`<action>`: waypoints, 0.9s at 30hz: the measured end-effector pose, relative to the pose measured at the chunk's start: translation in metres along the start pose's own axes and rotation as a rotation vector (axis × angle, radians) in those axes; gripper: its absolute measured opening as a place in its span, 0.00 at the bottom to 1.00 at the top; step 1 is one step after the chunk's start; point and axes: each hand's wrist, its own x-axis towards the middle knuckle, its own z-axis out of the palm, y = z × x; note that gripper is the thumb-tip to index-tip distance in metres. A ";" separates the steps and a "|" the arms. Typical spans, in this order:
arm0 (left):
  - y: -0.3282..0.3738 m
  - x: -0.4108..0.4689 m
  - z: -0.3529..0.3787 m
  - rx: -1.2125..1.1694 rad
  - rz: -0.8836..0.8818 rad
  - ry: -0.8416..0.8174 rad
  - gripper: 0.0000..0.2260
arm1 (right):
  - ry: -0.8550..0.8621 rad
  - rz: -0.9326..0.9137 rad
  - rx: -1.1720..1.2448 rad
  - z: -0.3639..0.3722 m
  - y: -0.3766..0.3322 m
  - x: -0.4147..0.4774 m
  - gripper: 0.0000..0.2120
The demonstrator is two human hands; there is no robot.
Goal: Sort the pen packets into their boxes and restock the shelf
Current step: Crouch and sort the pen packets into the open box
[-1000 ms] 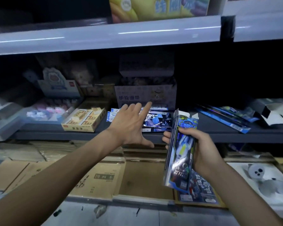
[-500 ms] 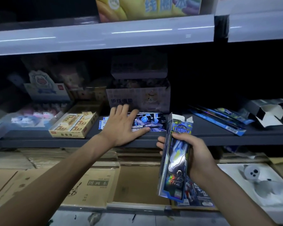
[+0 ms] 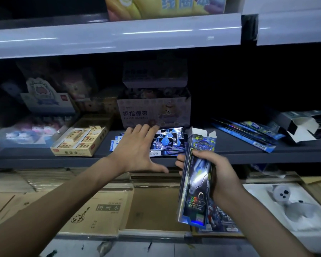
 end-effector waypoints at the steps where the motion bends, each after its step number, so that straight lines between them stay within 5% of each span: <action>1: 0.001 -0.001 0.000 -0.015 0.003 0.013 0.60 | 0.007 -0.002 -0.007 0.000 0.000 0.000 0.29; 6: 0.007 -0.001 -0.012 -0.146 -0.018 -0.071 0.53 | 0.033 -0.027 -0.068 -0.003 0.000 -0.005 0.20; 11: 0.016 0.006 -0.029 -0.161 -0.047 -0.201 0.40 | 0.018 -0.096 -0.052 -0.006 -0.001 -0.010 0.21; 17: 0.008 0.005 -0.045 -0.435 -0.060 -0.297 0.15 | -0.078 -0.160 -0.001 -0.007 -0.003 -0.017 0.23; 27: 0.005 -0.008 -0.057 -0.608 -0.204 -0.106 0.11 | -0.045 -0.155 -0.022 -0.006 -0.009 -0.025 0.21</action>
